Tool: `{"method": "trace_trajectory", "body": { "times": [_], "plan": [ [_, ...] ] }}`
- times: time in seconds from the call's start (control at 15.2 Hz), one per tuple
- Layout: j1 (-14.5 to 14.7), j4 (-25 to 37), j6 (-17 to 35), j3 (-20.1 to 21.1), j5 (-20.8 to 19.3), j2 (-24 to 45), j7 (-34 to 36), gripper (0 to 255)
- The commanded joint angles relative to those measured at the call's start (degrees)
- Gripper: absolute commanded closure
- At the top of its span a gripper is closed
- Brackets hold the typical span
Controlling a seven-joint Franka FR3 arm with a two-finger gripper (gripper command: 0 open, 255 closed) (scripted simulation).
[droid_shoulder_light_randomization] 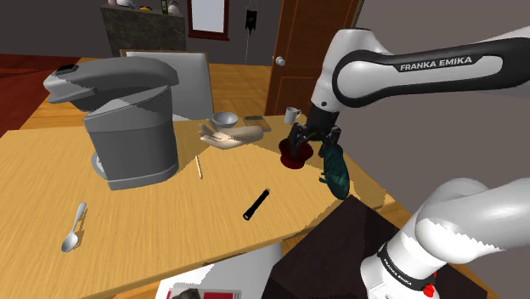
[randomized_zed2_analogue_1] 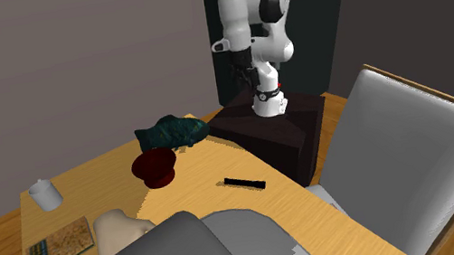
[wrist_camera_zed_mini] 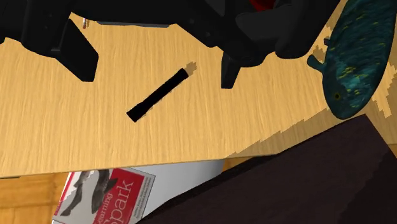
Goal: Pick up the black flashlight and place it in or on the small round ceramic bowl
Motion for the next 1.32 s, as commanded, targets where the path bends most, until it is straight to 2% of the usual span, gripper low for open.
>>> {"method": "trace_trajectory", "body": {
  "times": [0.0, 0.4, 0.66, 0.79, 0.99, 1.12, 1.25],
  "plan": [
    [-0.46, -1.37, 4.67, 2.23, 0.93, 2.77, 4.31, 0],
    [-2.82, -2.85, 18.89, 8.63, 1.54, 14.66, 17.10, 0],
    [-5.31, -1.83, 28.07, 12.43, -1.48, 24.67, 27.37, 0],
    [-6.72, -0.75, 32.31, 13.88, -4.78, 30.13, 33.58, 0],
    [-7.74, 1.60, 37.80, 14.13, -12.46, 38.67, 44.61, 0],
    [-6.88, 3.70, 40.69, 12.37, -18.42, 44.31, 52.47, 0],
    [-4.60, 6.18, 43.05, 9.21, -23.49, 49.64, 59.66, 0]
  ]
}}
